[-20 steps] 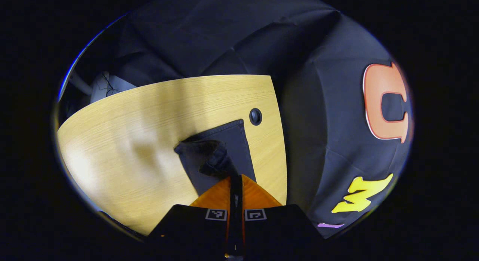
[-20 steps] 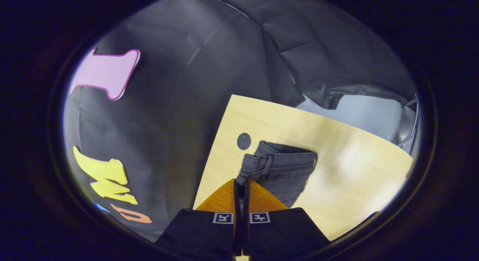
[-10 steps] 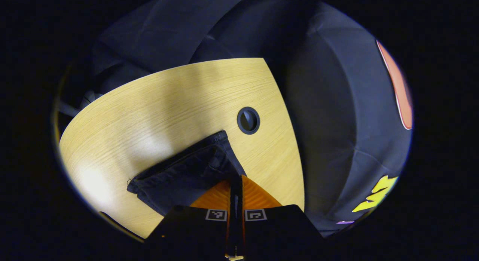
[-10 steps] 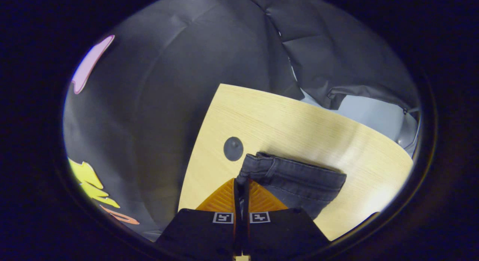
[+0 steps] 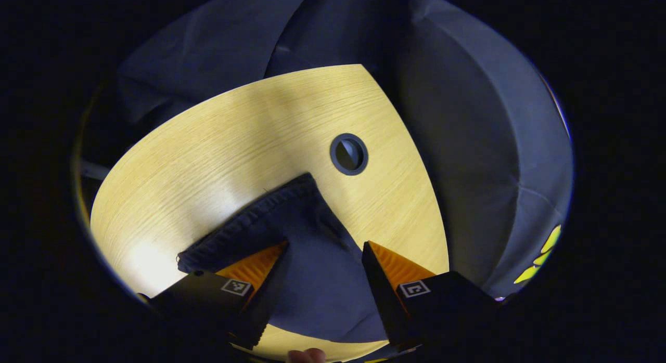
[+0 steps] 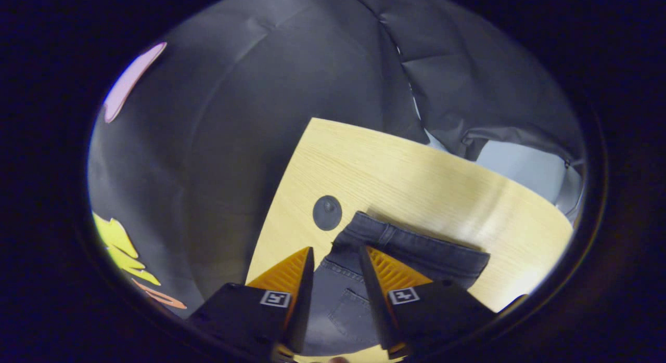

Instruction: Grasp the waist and the cuffs of the jeans and fold them to make the two legs overlap; first hold the waist and fold one-third of the jeans toward the cuffs, then hold the cuffs and fold the remaining one-third in the same direction to finish folding.

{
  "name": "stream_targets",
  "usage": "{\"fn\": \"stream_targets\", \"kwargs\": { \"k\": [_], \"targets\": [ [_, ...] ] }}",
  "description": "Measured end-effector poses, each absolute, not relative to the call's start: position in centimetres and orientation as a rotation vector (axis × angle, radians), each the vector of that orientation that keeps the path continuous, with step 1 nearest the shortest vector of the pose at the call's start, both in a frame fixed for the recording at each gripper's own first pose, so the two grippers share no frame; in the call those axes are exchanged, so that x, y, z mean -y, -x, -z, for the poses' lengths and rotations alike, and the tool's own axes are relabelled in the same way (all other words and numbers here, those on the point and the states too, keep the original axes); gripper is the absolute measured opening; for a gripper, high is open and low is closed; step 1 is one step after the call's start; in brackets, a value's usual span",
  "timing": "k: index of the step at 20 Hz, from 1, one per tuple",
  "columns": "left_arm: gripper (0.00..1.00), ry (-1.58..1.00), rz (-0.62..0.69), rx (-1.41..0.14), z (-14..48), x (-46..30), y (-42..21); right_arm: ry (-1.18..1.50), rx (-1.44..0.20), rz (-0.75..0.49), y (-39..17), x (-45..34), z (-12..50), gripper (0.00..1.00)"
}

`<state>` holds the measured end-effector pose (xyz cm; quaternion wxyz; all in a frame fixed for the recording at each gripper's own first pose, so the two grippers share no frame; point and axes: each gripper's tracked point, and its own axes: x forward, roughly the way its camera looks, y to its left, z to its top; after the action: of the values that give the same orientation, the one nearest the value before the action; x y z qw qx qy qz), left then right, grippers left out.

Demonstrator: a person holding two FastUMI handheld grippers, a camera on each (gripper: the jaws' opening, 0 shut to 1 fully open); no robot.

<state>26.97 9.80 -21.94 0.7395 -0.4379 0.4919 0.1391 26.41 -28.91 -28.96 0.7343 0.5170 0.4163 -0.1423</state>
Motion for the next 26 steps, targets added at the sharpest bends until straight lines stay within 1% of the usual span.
{"fn": "stream_targets", "kwargs": {
  "k": [1,2,4,5,8,9,10,11,14,15,16,19,21,23,26],
  "targets": [
    [0.88,0.937,-0.286,-1.079,20.6,-9.3,-26.9,-1.105,-0.91,0.296,-25.8,28.9,27.9,0.52],
    [0.89,0.891,-0.269,-1.072,19.0,-8.9,-26.6,-1.05,-0.907,0.279,-24.9,28.9,27.0,0.58],
    [0.89,0.762,-0.224,-1.011,15.1,-8.2,-26.3,-0.881,-0.883,0.248,-22.8,29.4,24.8,0.84],
    [0.89,0.698,-0.188,-0.965,12.9,-7.6,-26.0,-0.775,-0.853,0.243,-21.7,29.7,23.7,0.87],
    [0.89,0.555,-0.103,-0.78,6.1,-5.4,-24.3,-0.532,-0.733,0.202,-17.6,28.5,19.1,0.88],
    [0.92,0.507,-0.082,-0.721,5.3,-4.4,-22.5,-0.465,-0.687,0.182,-15.8,27.5,17.3,0.88],
    [1.0,0.456,-0.066,-0.67,3.1,-3.0,-20.8,-0.393,-0.641,0.16,-14.4,26.5,15.6,0.88],
    [1.0,0.403,-0.049,-0.626,2.0,-2.4,-19.7,-0.328,-0.597,0.135,-12.7,25.4,14.2,0.96],
    [0.99,0.262,0.009,-0.492,0.0,0.7,-15.5,-0.173,-0.471,0.089,-7.9,22.7,10.6,0.96],
    [1.0,0.227,0.028,-0.453,-0.3,1.6,-14.3,-0.157,-0.435,0.077,-6.4,21.8,10.0,1.0],
    [1.0,0.205,0.04,-0.421,-0.6,2.7,-13.0,-0.152,-0.411,0.066,-5.1,21.1,9.4,0.96],
    [0.99,0.247,0.078,-0.357,-1.3,5.6,-9.8,-0.21,-0.437,0.062,-0.4,19.0,10.1,0.96],
    [0.99,0.205,0.068,-0.316,-1.7,5.5,-8.6,-0.23,-0.456,0.08,2.0,18.5,11.1,0.97],
    [0.99,0.165,0.066,-0.274,-2.3,5.9,-8.1,-0.215,-0.466,0.096,3.4,18.8,12.0,0.98],
    [0.99,0.107,0.061,-0.233,-3.6,6.5,-7.6,-0.195,-0.472,0.103,3.3,19.7,13.1,0.98]
  ]
}}
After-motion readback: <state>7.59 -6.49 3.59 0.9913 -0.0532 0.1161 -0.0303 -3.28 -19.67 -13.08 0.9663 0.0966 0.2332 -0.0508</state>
